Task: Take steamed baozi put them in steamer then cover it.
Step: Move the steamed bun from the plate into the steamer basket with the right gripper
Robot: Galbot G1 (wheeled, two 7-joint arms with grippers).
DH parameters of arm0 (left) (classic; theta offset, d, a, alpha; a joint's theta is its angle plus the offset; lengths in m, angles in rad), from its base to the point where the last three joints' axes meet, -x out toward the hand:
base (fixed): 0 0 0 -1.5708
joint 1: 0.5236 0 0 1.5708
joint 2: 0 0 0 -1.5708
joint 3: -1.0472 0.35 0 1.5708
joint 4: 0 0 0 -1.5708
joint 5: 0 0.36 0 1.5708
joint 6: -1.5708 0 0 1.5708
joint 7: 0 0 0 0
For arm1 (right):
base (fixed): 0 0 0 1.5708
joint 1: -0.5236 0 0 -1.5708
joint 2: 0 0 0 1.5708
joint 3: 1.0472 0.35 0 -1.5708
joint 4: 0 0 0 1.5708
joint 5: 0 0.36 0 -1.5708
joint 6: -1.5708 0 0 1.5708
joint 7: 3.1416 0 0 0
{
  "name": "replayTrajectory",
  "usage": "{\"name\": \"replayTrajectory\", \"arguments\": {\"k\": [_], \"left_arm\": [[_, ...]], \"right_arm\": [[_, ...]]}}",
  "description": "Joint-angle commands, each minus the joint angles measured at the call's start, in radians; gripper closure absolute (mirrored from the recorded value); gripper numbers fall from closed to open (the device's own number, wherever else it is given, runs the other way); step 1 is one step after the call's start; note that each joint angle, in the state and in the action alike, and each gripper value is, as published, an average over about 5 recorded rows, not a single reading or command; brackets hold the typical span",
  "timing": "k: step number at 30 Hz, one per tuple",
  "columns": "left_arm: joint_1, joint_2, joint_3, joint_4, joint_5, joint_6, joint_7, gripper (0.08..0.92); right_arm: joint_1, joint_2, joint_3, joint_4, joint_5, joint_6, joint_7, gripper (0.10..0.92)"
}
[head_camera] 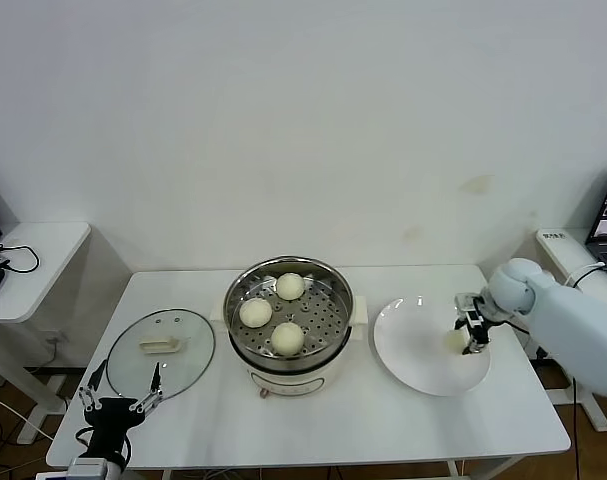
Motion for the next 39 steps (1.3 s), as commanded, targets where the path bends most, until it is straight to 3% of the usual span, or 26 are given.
{"name": "replayTrajectory", "arguments": {"k": [1,14,23,30,39], "left_arm": [[0.000,0.003,0.001,0.000,0.001,-0.001,0.000,0.177],[-0.013,0.015,0.008,0.006,-0.001,0.000,0.000,0.177],[-0.019,0.025,-0.001,0.013,-0.008,0.000,0.000,0.177],[-0.022,0.023,-0.013,0.016,-0.013,0.000,0.000,0.177],[-0.028,0.017,-0.016,0.016,-0.014,0.001,0.000,0.177]], "right_arm": [[0.225,-0.041,-0.143,0.119,0.146,-0.045,-0.004,0.423],[0.714,0.104,-0.475,0.267,0.464,-0.182,0.050,0.413],[0.760,0.308,-0.544,0.255,0.644,-0.316,0.147,0.406],[0.686,0.429,-0.565,0.217,0.669,-0.391,0.214,0.406],[0.583,0.457,-0.571,0.191,0.648,-0.458,0.265,0.404]]}}
